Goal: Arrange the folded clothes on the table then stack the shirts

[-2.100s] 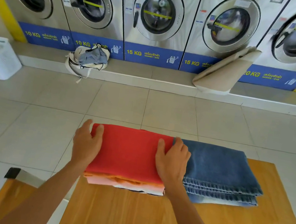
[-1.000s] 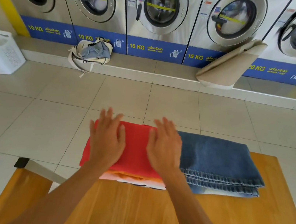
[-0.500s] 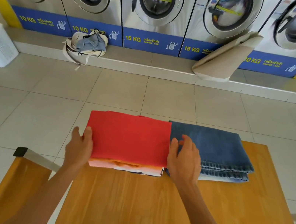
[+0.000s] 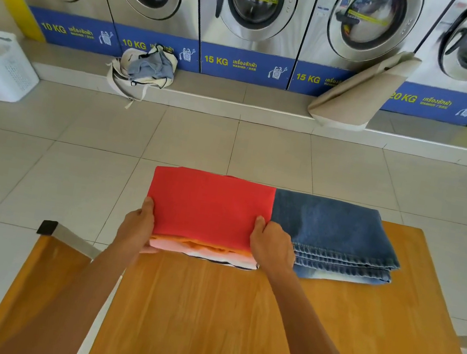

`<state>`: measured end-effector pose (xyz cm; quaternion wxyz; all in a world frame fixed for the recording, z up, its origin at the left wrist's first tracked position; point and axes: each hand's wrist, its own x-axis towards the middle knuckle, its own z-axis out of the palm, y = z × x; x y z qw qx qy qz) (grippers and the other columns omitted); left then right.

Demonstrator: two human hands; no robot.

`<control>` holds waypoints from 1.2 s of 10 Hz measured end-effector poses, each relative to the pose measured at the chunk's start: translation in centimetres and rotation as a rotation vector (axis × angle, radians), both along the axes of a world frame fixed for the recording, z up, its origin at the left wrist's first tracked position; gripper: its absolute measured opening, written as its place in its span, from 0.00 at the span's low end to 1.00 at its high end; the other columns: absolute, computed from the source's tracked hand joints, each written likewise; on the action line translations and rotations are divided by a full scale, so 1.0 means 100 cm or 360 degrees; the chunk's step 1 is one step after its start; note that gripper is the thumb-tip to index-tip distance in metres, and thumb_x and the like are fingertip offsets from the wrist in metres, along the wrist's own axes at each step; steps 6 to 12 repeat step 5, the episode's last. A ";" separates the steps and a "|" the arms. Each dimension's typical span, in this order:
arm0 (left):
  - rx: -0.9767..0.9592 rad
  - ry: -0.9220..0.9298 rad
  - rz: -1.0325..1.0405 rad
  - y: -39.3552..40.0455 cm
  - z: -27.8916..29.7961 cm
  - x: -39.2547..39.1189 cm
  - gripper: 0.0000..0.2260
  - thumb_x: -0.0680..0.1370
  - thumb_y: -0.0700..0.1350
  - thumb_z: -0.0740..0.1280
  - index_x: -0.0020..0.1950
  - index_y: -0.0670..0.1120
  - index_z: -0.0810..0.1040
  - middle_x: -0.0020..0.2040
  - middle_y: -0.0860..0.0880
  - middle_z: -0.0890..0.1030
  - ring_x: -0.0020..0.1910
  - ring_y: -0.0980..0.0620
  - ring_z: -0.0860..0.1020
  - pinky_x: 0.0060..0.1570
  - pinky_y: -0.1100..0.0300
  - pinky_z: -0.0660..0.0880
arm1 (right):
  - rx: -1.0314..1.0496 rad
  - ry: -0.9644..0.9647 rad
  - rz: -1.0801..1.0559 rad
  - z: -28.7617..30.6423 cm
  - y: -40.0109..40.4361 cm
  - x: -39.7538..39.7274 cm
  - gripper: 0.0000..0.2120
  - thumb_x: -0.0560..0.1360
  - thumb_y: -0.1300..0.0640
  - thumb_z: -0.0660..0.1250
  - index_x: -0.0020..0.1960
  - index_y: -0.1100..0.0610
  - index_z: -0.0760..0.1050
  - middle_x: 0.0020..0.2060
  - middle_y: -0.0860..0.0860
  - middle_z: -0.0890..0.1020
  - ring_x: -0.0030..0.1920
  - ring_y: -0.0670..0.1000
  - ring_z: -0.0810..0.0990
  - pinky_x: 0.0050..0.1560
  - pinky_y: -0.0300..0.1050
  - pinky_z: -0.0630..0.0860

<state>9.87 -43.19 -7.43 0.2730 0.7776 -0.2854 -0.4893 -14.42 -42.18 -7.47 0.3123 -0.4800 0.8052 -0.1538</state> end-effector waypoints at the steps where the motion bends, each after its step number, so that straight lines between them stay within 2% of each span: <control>1: 0.0043 0.0042 -0.0084 0.003 0.004 0.006 0.23 0.80 0.64 0.48 0.61 0.48 0.68 0.55 0.44 0.76 0.51 0.43 0.78 0.53 0.42 0.79 | -0.0007 -0.0078 -0.0028 0.004 0.004 -0.001 0.23 0.82 0.44 0.50 0.47 0.58 0.76 0.40 0.54 0.81 0.43 0.58 0.81 0.46 0.54 0.79; 2: 0.0016 0.0056 -0.0170 0.012 0.008 0.012 0.25 0.80 0.62 0.51 0.67 0.47 0.68 0.58 0.45 0.76 0.56 0.44 0.75 0.56 0.45 0.74 | -0.0029 -0.0108 -0.0030 0.010 0.011 -0.004 0.21 0.81 0.44 0.52 0.47 0.57 0.75 0.39 0.53 0.81 0.42 0.57 0.81 0.42 0.51 0.77; 3: -0.0001 0.0003 -0.0303 0.026 0.015 0.019 0.23 0.80 0.59 0.55 0.68 0.46 0.68 0.59 0.46 0.77 0.56 0.45 0.76 0.49 0.51 0.75 | -0.0083 -0.0117 -0.0023 0.023 0.024 -0.006 0.19 0.81 0.44 0.53 0.46 0.57 0.74 0.39 0.53 0.81 0.40 0.56 0.81 0.40 0.50 0.76; 4: 0.0024 -0.0047 -0.0299 0.040 0.023 0.027 0.23 0.79 0.58 0.61 0.70 0.47 0.68 0.63 0.45 0.76 0.61 0.44 0.75 0.55 0.47 0.73 | -0.0132 -0.0114 0.0011 0.037 0.039 -0.008 0.17 0.81 0.45 0.54 0.44 0.56 0.72 0.37 0.52 0.79 0.38 0.53 0.78 0.39 0.49 0.74; 5: -0.0061 -0.0101 -0.0297 0.054 0.041 0.029 0.23 0.77 0.55 0.64 0.70 0.47 0.67 0.65 0.44 0.74 0.61 0.44 0.74 0.55 0.48 0.74 | -0.0150 -0.0089 0.0070 0.051 0.059 -0.007 0.17 0.81 0.47 0.53 0.42 0.56 0.71 0.37 0.51 0.77 0.38 0.52 0.76 0.41 0.50 0.75; 12: -0.0061 -0.0101 -0.0297 0.054 0.041 0.029 0.23 0.77 0.55 0.64 0.70 0.47 0.67 0.65 0.44 0.74 0.61 0.44 0.74 0.55 0.48 0.74 | -0.0150 -0.0089 0.0070 0.051 0.059 -0.007 0.17 0.81 0.47 0.53 0.42 0.56 0.71 0.37 0.51 0.77 0.38 0.52 0.76 0.41 0.50 0.75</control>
